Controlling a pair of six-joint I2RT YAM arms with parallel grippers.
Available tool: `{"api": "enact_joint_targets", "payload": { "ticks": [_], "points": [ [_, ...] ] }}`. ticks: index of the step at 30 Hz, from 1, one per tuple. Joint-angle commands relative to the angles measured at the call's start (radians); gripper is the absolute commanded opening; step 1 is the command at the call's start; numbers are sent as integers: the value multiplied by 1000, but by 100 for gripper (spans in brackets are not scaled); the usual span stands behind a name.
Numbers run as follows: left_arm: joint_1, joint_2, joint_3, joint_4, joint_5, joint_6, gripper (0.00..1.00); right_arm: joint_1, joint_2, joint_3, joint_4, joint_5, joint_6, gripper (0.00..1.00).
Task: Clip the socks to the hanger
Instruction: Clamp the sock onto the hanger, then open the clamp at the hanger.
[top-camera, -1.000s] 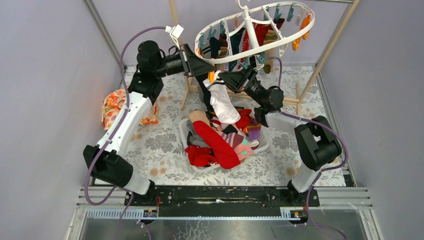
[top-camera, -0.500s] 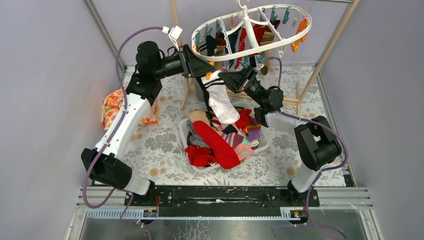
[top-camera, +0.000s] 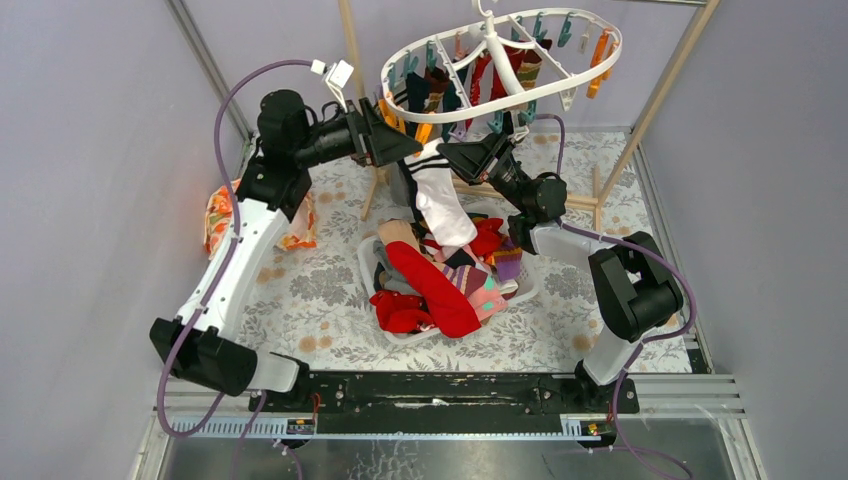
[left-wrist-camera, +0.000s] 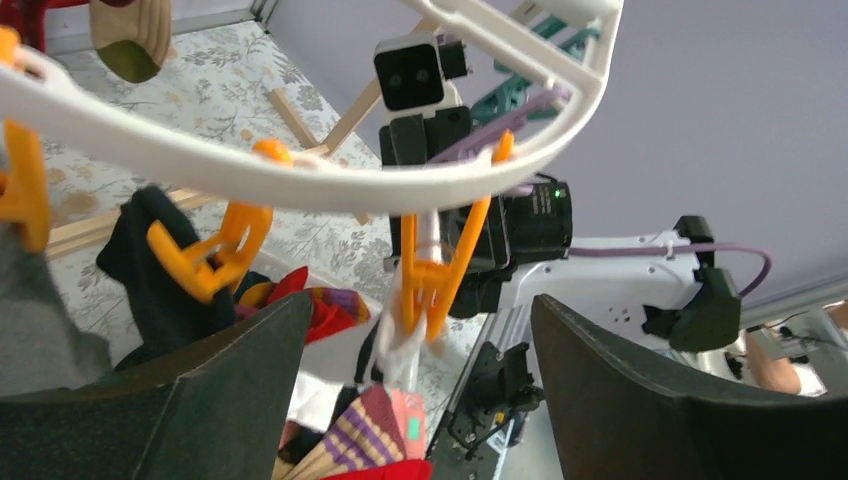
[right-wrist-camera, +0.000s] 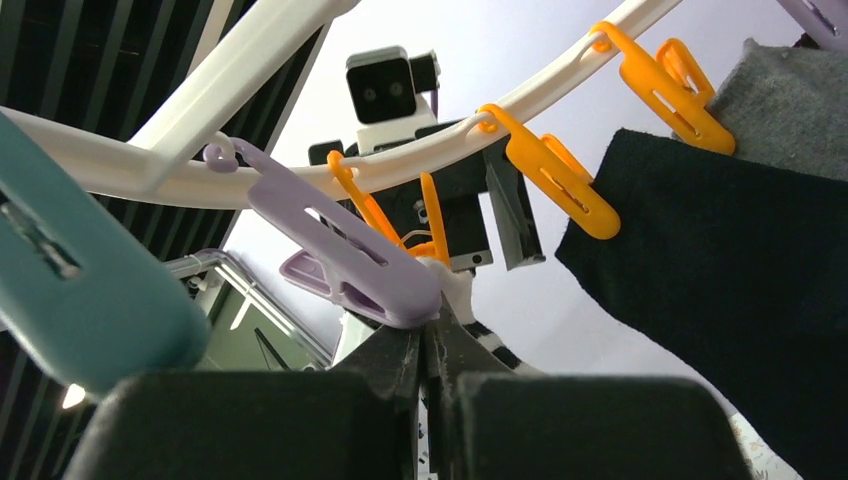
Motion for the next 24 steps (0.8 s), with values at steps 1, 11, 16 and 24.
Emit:
{"api": "enact_joint_targets", "payload": {
  "ticks": [1,11,16,24],
  "points": [
    [12,-66,-80,-19,54,57,83,10,-27,18,133,19,-14,0],
    [10,-42,-114,53,78,20,34,24,-20,22,132,26,-12,14],
    [12,-51,-108,38,64,56,13,12,-37,-12,125,23,-36,45],
    [12,-62,-49,-64,65,156,10,-62,-94,-80,33,-39,-189,78]
  ]
}}
